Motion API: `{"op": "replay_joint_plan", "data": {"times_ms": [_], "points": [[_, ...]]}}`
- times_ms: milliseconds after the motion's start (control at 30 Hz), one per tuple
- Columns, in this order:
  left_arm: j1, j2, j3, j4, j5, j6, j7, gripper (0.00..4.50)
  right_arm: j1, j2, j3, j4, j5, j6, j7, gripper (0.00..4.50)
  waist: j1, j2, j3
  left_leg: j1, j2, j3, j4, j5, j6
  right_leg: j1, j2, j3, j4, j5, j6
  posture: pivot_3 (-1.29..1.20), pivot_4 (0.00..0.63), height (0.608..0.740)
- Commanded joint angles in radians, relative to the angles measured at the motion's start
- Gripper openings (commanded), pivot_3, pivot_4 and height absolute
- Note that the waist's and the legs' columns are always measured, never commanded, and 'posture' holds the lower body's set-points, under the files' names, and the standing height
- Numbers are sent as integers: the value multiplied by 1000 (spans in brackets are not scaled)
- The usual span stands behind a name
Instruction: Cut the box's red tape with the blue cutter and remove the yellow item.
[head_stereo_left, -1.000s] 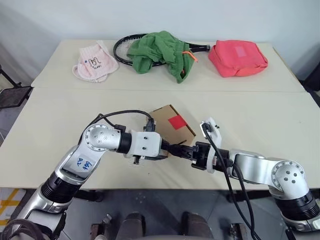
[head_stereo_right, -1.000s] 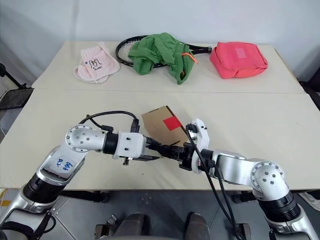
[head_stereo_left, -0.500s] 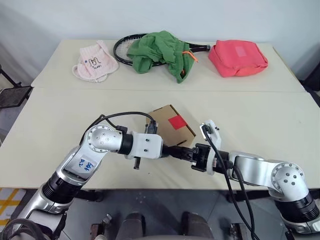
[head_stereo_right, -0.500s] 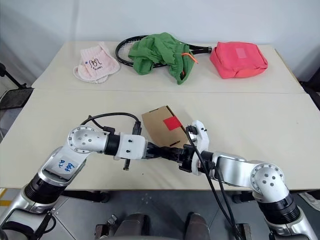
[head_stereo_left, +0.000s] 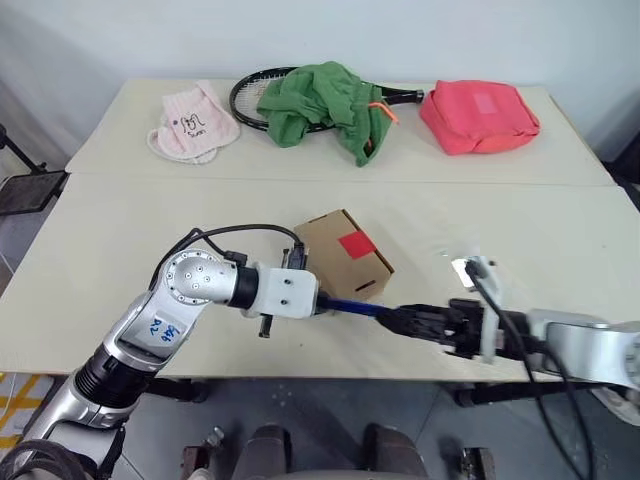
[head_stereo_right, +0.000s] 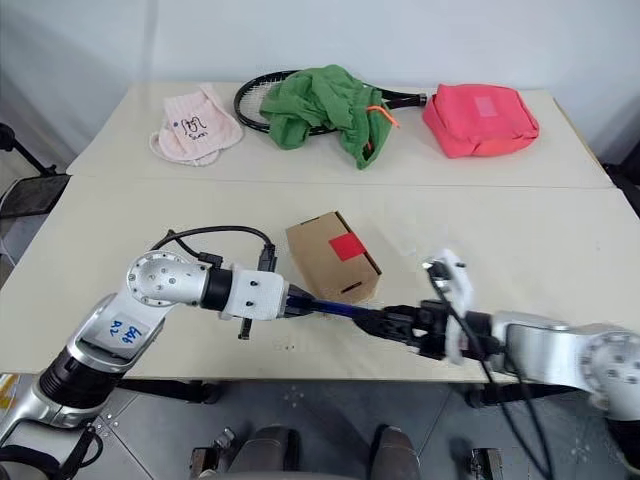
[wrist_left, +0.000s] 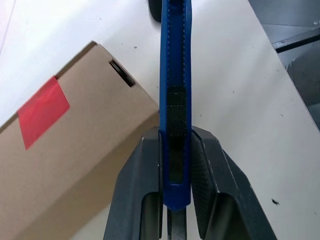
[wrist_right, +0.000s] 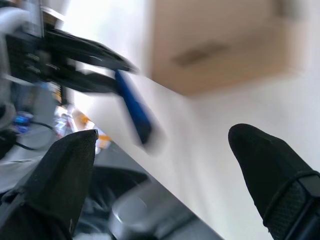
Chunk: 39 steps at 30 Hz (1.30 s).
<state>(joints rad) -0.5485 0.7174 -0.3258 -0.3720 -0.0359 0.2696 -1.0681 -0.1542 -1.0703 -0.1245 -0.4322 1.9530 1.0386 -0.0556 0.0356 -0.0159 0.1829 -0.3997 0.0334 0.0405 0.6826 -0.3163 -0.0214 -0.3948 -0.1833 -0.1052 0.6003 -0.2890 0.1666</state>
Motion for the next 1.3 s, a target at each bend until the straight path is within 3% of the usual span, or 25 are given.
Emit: {"op": "replay_joint_plan", "data": {"times_ms": [33, 200, 333, 533, 800, 1267, 1300], "points": [[-8, 4, 10, -8, -22, -43, -33, 402, 42, -114, -117, 48, 19, 86, 164, 4461, 1, 0, 0, 0, 0, 0, 0, 0, 0, 0, 0, 0, 0, 0, 0, 0, 150, 740], [-21, -17, -4, -5, -28, -44, -51, 402, -97, -155, -21, 113, 19, 127, 241, 4461, -11, 0, 0, 1, 0, 0, 0, 0, 0, 0, 0, 0, 0, 0, 0, 0, 150, 740], [-23, -28, -11, -13, -29, -33, -61, 402, -267, -72, 137, 141, 19, 153, 224, 4461, -10, 0, 0, 1, 0, 0, 0, 0, 0, 0, 0, 0, 0, 0, 0, 0, 150, 740], [-25, -38, -12, -20, -23, -14, -55, 402, -381, 34, 285, 171, 19, 160, 132, 4461, -4, 0, 0, -2, 0, -1, 1, 0, 0, 0, 0, -1, -3, 1, 1, 0, 150, 740], [-34, -48, -16, -20, -14, 2, -49, 402, -420, 117, 347, 193, 19, 161, 50, 4461, -6, 0, 0, -3, 0, 0, 1, 0, 0, 0, 0, -1, -4, 2, 1, 0, 150, 740], [-30, -47, -21, -48, -9, 29, -42, 402, -418, 220, 328, 233, 19, 150, -60, 4461, -8, 0, 0, -3, 0, 0, 1, 0, 0, 0, 0, -1, -4, 2, 1, 0, 150, 740], [-30, -48, -21, -49, -8, 31, -41, 402, -418, 225, 327, 234, 19, 149, -65, 4296, -8, 0, 0, -3, 0, 0, 1, 0, 0, 0, 0, -1, -4, 2, 2, 0, 150, 740]]}}
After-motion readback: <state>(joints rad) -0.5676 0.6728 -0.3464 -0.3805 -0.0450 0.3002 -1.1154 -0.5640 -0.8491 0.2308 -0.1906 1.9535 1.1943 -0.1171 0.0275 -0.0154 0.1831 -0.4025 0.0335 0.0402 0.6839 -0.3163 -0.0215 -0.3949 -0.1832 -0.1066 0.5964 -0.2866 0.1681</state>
